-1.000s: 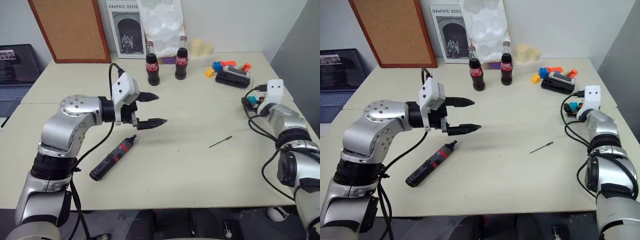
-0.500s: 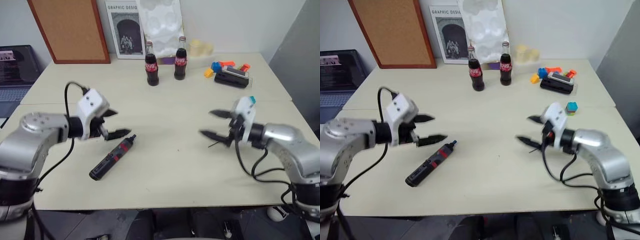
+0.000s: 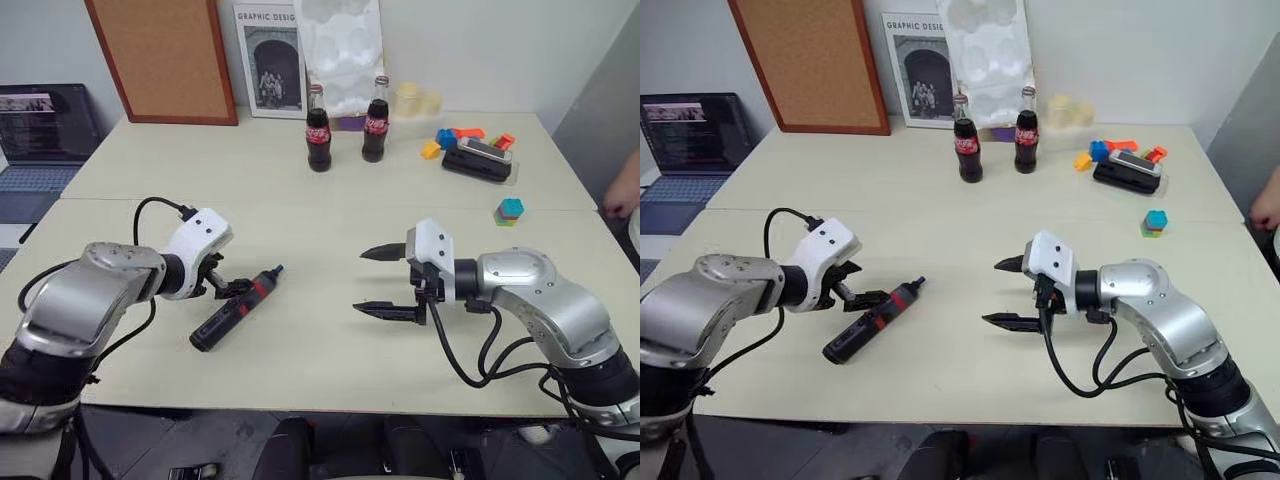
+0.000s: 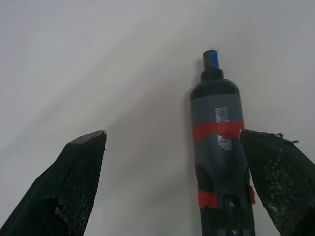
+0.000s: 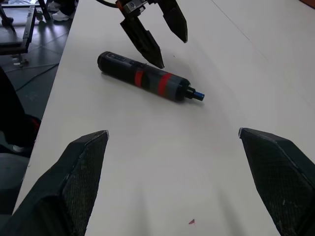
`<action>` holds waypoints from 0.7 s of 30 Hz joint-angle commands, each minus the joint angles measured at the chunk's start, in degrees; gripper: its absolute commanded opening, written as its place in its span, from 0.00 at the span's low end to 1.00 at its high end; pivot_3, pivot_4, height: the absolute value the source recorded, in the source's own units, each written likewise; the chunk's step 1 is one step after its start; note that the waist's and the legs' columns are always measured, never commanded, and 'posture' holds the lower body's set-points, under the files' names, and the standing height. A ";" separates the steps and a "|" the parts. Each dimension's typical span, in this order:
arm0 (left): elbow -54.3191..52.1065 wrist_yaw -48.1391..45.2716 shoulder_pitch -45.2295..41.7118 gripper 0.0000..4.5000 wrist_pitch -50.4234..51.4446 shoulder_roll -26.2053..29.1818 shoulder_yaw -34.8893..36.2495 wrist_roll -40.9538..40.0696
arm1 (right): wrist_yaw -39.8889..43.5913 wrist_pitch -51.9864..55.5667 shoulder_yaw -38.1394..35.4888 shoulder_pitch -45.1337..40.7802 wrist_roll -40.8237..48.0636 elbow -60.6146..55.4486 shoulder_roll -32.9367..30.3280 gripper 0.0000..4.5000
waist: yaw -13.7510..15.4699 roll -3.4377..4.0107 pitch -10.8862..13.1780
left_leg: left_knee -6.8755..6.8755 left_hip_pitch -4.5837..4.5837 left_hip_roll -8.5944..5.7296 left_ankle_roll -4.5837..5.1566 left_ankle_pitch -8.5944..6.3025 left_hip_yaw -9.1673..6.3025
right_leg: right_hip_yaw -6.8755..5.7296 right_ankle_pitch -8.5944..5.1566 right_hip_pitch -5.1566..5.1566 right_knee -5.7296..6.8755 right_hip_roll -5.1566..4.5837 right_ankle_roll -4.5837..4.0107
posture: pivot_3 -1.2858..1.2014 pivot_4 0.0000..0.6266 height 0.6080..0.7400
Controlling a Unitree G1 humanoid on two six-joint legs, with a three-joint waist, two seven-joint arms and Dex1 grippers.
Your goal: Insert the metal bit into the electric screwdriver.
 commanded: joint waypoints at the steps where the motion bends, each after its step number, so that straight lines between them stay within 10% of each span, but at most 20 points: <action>1: 6.02 -5.41 -5.84 1.00 -3.51 1.64 -4.88 2.70 | -5.02 -0.78 0.28 1.98 -3.80 -2.97 1.18 0.99 | -0.02 0.00 0.00 | -0.01 0.00 0.01 -0.01 -0.01 -0.01 | -0.01 0.04 -0.01 0.02 0.00 -0.07 | 0.52 0.24 1.00; 14: 31.86 -32.54 -37.84 1.00 -3.33 2.37 -26.94 13.79 | -20.50 6.65 2.58 13.77 -5.71 -16.81 10.39 0.99 | -0.71 -0.04 0.01 | -0.02 -0.07 -0.30 -0.01 0.00 -0.01 | 0.06 -0.11 -0.19 0.15 0.16 0.04 | 0.52 0.24 1.00; 21: 30.47 -40.14 -40.25 1.00 -3.78 2.00 -30.12 16.50 | -24.37 8.90 3.92 11.81 -7.34 -17.56 13.30 0.99 | -0.78 -0.04 0.01 | -0.03 -0.09 0.02 -0.01 0.00 -0.01 | 0.05 -0.11 -0.25 0.16 0.45 0.03 | 0.52 0.24 1.00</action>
